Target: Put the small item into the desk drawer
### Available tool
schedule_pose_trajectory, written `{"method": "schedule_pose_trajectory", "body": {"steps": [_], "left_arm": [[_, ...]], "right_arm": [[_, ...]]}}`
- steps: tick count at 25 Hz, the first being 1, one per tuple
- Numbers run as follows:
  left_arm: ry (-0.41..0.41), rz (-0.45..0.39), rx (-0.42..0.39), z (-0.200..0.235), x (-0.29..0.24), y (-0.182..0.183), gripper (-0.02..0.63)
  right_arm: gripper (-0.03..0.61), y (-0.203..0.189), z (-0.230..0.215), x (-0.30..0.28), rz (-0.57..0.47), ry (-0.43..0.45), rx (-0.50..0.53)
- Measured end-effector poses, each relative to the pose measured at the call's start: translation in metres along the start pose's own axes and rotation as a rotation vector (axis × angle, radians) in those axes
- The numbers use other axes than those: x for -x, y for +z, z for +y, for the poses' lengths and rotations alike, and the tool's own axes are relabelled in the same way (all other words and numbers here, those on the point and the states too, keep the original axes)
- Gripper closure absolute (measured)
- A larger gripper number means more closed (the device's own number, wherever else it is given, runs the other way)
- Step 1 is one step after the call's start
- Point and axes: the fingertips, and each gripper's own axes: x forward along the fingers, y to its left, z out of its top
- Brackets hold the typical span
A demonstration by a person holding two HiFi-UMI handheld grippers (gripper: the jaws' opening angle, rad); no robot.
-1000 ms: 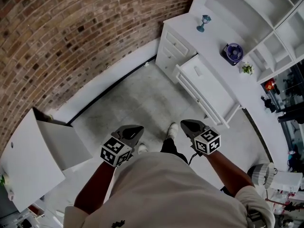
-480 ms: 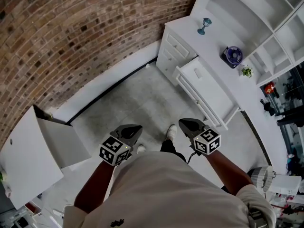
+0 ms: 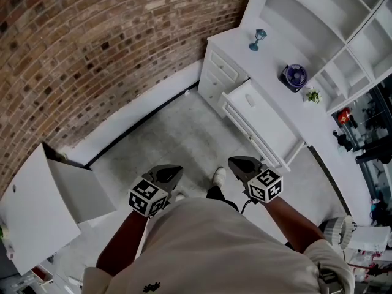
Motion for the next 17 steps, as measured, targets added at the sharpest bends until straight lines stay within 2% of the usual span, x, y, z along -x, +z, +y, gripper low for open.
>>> {"method": "schedule_pose_trajectory", "body": {"steps": [17], "left_arm": [[-0.011,0.012,0.007,-0.003,-0.015,-0.003,0.607]], "right_arm": [[0.566,-0.004,-0.018,0.007,-0.012,-0.023,-0.004]]}}
